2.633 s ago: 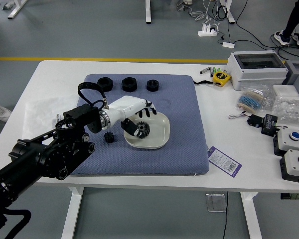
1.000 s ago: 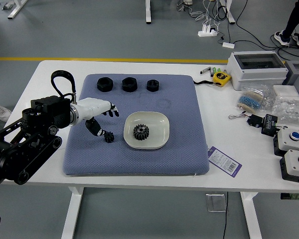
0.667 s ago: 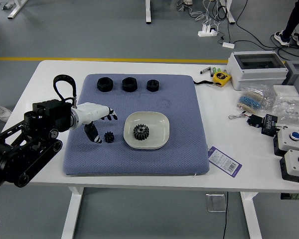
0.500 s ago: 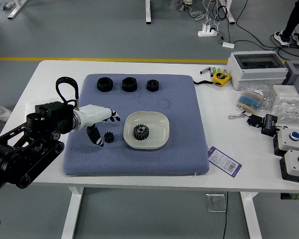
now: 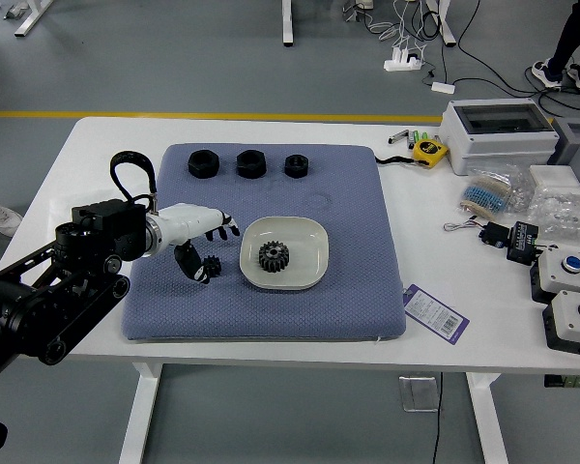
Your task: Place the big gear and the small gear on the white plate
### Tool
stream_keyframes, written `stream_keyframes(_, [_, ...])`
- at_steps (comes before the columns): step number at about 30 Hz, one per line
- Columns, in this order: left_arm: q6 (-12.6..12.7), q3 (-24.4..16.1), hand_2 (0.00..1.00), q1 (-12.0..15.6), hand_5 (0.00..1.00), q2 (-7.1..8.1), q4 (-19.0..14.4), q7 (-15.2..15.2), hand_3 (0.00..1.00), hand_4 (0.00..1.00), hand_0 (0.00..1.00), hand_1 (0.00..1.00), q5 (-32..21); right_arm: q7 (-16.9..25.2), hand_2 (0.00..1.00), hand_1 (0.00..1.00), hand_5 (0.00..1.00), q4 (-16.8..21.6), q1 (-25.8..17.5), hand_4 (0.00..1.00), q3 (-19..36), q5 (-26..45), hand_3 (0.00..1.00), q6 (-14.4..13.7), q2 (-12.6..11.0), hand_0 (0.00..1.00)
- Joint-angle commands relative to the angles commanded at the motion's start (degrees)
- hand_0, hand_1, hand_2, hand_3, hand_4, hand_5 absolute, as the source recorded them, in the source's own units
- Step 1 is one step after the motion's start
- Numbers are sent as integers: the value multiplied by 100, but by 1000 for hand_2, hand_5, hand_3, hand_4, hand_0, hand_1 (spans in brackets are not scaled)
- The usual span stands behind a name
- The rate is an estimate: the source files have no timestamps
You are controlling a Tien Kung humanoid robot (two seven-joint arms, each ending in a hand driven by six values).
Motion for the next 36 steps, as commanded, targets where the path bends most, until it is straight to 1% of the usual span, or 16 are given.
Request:
stream_keyframes(1, [-7, 0, 652, 1, 2, -1, 23, 1, 755, 962, 629, 618, 11, -1, 728, 646, 713, 0, 1, 787, 1, -5, 577, 0, -1, 655])
stream_keyframes(6, [-28, 8, 652, 13, 2, -17, 134, -1, 755, 962, 629, 618, 43, -5, 728, 646, 713, 0, 5, 787, 6, -18, 577, -1, -2, 655])
stream_keyframes(7, [-29, 12, 623, 15, 2, -20, 150, -3, 727, 943, 620, 600, 45, -5, 727, 646, 714, 0, 5, 788, 5, -17, 577, -2, -1, 656])
stream_keyframes(12, [-16, 22, 623, 23, 2, -32, 268, -19, 727, 943, 620, 600, 38, -7, 727, 646, 714, -2, 12, 788, 16, -19, 577, -10, 5, 656])
stream_keyframes(13, [-15, 22, 575, 23, 2, -33, 276, -20, 630, 891, 578, 539, 39, -7, 728, 645, 715, -2, 13, 787, 16, -19, 577, -11, 5, 656])
stream_keyframes(18, [22, 32, 575, 27, 2, -50, 358, -51, 630, 891, 578, 539, -1, -8, 728, 645, 715, -2, 18, 787, 20, -19, 577, -15, 7, 656])
stream_keyframes(19, [29, 36, 550, 27, 2, -58, 378, -55, 588, 849, 500, 505, -10, -7, 728, 645, 714, -2, 20, 787, 20, -18, 577, -16, 7, 654])
stream_keyframes(24, [62, 32, 550, 19, 2, -76, 414, -65, 588, 849, 500, 505, -82, -5, 728, 645, 714, 0, 23, 787, 16, -17, 577, -15, 5, 654])
stream_keyframes(25, [63, 31, 532, 17, 2, -77, 416, -65, 574, 811, 448, 485, -91, -5, 728, 645, 713, 0, 23, 786, 16, -18, 576, -15, 4, 654])
stream_keyframes(36, [84, -23, 529, -14, 2, -112, 485, -36, 571, 820, 451, 483, -338, 4, 728, 645, 713, 2, 31, 786, 4, 1, 577, -9, -1, 654])
